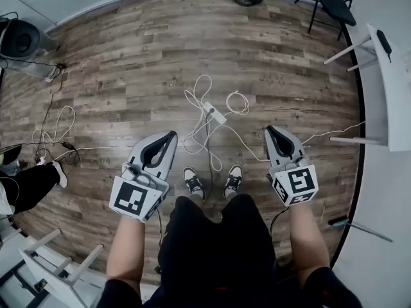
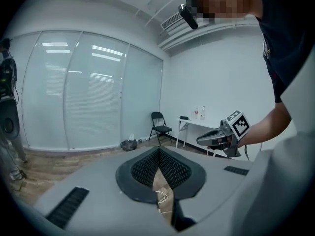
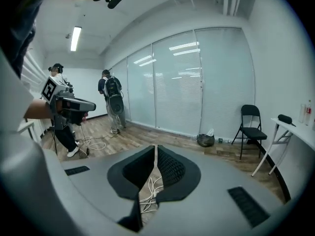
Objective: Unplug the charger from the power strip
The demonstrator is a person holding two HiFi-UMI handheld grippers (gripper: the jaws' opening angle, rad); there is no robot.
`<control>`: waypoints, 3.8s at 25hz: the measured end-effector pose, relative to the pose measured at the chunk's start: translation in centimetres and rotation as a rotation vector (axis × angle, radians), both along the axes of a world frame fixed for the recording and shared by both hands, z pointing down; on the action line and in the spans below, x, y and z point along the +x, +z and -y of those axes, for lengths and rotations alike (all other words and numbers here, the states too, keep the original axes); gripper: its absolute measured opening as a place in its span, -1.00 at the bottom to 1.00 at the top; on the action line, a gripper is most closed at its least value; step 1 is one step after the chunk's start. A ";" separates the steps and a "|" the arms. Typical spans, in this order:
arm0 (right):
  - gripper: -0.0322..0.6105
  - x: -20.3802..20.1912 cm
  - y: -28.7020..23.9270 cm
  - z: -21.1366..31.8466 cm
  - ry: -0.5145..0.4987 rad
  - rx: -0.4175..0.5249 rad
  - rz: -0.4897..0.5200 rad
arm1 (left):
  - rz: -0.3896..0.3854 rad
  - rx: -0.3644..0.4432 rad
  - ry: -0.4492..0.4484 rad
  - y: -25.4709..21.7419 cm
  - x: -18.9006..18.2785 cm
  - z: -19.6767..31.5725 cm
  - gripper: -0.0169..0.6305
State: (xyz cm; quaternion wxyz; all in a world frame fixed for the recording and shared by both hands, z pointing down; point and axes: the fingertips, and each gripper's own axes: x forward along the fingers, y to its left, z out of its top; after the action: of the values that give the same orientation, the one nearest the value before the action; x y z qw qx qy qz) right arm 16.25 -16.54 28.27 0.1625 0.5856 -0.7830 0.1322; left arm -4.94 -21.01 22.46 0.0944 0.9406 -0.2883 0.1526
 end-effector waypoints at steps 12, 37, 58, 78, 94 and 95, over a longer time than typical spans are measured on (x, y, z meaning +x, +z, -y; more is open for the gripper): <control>-0.82 0.7 28.0 6.3 -0.108 -0.099 0.011 | 0.050 -0.078 -0.009 27.8 6.2 5.4 -0.89; -0.34 -3.1 84.5 10.2 -0.287 -0.328 -0.059 | 0.144 -0.264 0.236 83.1 11.0 10.0 -0.89; -0.57 -4.6 88.3 12.9 -0.338 -0.366 -0.148 | 0.244 -0.341 0.373 92.8 16.2 10.3 -0.89; -0.57 -3.7 76.6 13.7 -0.335 -0.240 -0.094 | 0.209 -0.328 0.285 85.2 13.0 11.2 -0.89; -0.57 -0.6 34.4 8.4 -0.013 -0.067 0.245 | 0.017 -0.212 -0.031 40.6 6.7 10.1 -0.89; -0.57 -0.4 31.5 7.5 -0.010 -0.057 0.233 | -0.007 -0.215 -0.049 37.5 6.6 9.8 -0.89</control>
State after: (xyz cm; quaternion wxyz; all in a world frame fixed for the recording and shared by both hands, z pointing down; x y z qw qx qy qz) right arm 15.88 -24.04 59.75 0.0876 0.5577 -0.7953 0.2208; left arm 1.70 -30.82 59.93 0.1995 0.9181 -0.2930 0.1772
